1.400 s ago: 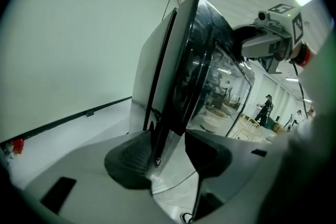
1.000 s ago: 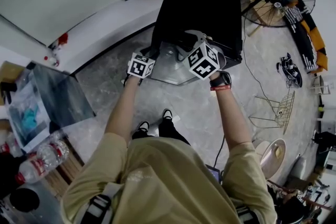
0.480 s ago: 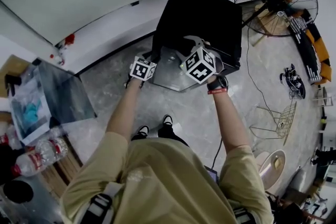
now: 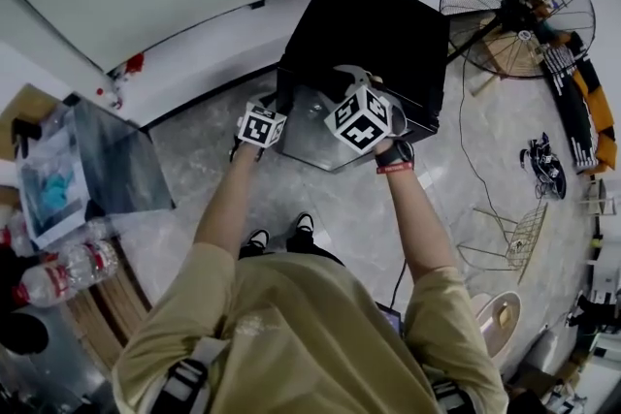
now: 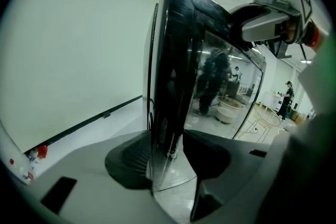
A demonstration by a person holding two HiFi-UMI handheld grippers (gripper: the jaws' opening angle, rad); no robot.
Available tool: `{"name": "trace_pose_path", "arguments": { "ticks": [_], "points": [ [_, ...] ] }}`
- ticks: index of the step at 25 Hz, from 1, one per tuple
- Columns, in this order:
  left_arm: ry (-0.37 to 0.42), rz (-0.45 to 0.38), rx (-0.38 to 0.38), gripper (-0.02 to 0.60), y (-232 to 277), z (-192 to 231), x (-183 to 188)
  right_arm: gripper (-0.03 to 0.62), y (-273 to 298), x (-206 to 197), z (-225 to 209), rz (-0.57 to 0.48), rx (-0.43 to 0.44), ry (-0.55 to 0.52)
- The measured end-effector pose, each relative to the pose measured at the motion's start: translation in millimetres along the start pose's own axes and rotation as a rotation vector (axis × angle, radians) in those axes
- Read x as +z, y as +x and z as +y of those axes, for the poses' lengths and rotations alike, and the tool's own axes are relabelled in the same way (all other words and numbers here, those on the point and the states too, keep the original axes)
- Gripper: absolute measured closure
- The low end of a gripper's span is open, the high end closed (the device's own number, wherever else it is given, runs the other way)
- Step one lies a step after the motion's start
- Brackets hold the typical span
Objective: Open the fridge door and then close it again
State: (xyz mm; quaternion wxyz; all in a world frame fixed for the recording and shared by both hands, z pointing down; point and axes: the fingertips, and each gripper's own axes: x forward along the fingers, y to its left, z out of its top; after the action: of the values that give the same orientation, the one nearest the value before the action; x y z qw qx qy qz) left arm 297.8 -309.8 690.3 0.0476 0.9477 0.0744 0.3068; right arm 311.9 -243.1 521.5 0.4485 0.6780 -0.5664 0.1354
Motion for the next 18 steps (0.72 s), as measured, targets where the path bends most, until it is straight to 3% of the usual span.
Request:
{"name": "trace_pose_path", "arguments": {
  "ticks": [18],
  "points": [
    [-0.038, -0.001, 0.09, 0.393, -2.2, 0.4, -1.5, 0.393, -2.2, -0.9, 1.7, -0.036, 0.047, -0.042]
  ]
}}
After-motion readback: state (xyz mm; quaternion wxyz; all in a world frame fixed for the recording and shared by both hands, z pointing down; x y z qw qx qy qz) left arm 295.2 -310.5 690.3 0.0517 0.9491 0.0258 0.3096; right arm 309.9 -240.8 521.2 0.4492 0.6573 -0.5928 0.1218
